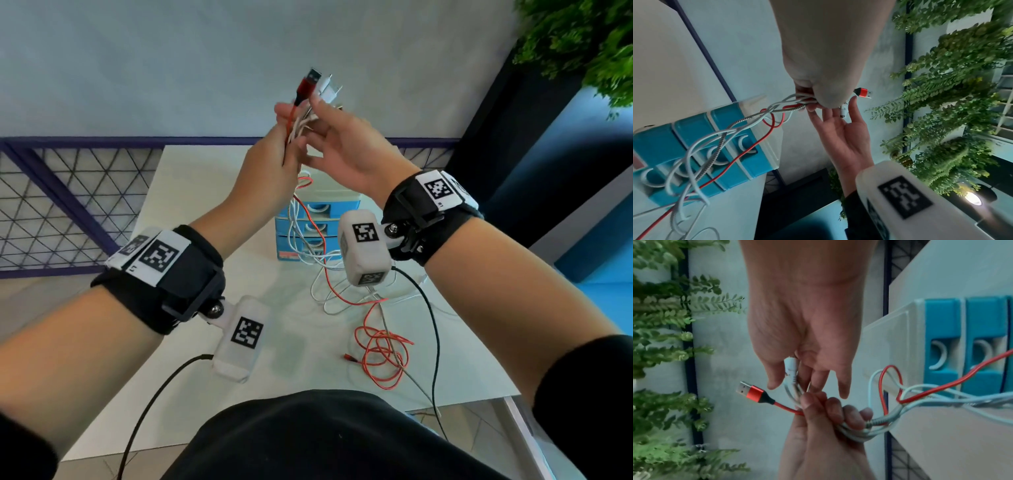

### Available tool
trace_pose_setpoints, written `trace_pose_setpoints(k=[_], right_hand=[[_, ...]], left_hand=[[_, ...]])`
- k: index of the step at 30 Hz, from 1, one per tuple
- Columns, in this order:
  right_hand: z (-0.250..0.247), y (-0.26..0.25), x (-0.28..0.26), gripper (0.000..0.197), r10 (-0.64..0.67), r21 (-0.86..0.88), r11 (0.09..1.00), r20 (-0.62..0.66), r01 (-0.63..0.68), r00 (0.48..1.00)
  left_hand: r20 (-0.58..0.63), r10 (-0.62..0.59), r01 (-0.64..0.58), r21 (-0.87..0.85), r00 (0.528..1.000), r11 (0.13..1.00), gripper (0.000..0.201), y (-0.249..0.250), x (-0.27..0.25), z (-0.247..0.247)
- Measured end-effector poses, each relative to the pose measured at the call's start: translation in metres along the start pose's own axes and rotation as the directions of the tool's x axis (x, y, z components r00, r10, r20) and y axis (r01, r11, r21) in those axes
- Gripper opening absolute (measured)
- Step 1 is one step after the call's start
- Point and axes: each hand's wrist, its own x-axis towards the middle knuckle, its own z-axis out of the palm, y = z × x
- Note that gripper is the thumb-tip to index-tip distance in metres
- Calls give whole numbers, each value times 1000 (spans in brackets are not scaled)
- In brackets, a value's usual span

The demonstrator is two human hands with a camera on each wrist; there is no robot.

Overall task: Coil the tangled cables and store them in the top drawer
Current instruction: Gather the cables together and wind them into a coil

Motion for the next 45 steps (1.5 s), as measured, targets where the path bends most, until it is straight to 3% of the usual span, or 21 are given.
trace_pose_setpoints(k=[4,8,11,14,16,20,24,27,30,34,41,45], right_hand=[[18,-21,8,22,-92,-28,995,34,93,995],[37,-33,15,34,-208,-243,946,55,215,977],[46,-32,15,28,-235,-290,926,52,240,971],[35,-23,14,26,-259,-271,928,31,257,965],[30,-15,12,25,-242,-259,937,8,236,970],[29,-10,11,29,-171,-200,966,-32,162,985],[26,-9,10,31,-147,-229,966,-105,120,984],[21,-16,8,32,-155,-197,973,-156,123,975],[17,-24,5,32,-160,-205,971,-195,120,968],[18,-22,6,31,-148,-242,966,-224,92,963],[17,-18,10,28,-127,-314,949,-306,26,944],[10,-28,12,29,-162,-263,962,-366,65,916]], left_hand=[[-36,15,-18,-88,999,996,25,13,17,-10],[9,23,-21,-167,1000,986,23,24,25,-21],[148,-18,46,-190,989,981,29,18,23,-33],[342,-42,69,-69,939,995,42,0,20,-29],[410,-38,54,-27,911,998,43,-12,14,-22],[358,-55,85,-67,932,994,41,-20,3,-9],[369,-73,63,39,926,997,39,-20,-2,-2],[467,-125,99,81,875,992,37,-34,-9,0],[512,-200,224,16,835,974,36,-51,-17,-2],[563,-221,250,27,796,968,32,-63,-20,0],[524,-268,243,118,808,963,18,-84,-30,3],[568,-254,228,118,783,967,14,-102,-37,2]])
